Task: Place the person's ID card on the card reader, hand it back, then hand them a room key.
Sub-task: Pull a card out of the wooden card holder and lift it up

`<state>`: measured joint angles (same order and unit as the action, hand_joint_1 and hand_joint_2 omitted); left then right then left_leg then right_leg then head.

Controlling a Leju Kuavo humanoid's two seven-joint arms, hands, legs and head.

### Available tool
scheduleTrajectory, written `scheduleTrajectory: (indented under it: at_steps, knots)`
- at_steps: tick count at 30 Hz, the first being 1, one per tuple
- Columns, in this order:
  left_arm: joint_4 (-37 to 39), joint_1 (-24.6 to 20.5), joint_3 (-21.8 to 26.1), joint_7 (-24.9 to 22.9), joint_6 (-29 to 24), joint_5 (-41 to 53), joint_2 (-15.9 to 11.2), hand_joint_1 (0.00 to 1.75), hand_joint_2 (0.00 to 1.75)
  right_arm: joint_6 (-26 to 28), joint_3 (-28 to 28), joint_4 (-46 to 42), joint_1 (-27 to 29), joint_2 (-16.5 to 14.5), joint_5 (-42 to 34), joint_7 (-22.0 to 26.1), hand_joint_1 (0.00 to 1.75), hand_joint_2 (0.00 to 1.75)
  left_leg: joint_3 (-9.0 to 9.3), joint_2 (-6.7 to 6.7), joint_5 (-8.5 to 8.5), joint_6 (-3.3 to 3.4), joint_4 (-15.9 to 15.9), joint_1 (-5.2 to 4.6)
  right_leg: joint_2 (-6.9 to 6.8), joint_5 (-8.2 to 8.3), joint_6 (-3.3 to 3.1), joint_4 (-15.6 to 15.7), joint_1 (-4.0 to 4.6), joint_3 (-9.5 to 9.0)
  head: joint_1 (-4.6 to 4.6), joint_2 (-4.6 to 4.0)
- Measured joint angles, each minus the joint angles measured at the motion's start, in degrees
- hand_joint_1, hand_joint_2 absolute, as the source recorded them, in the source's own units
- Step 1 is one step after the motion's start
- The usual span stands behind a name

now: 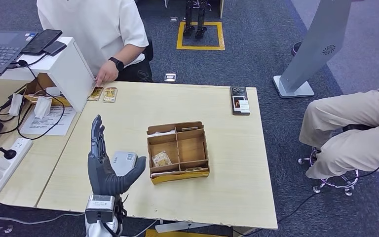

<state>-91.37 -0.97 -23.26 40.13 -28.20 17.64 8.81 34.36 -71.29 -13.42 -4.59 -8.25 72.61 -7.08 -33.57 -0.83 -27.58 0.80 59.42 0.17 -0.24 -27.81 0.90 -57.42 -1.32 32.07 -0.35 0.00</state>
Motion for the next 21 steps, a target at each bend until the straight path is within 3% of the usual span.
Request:
scheduleTrajectory:
  at_steps: [21]
  knots:
    - [-0.35, -3.52, -17.71, 0.0, 0.83, 5.86, -3.59, 0.0, 1.75, -0.33, 0.01, 0.0, -0.14, -0.02, 0.5, 0.0, 0.0, 1.75, 0.0, 0.0, 0.0, 0.0, 0.0, -0.01, 0.01, 0.0, 0.0, 0.01, 0.0, 0.03, -0.01, 0.01]
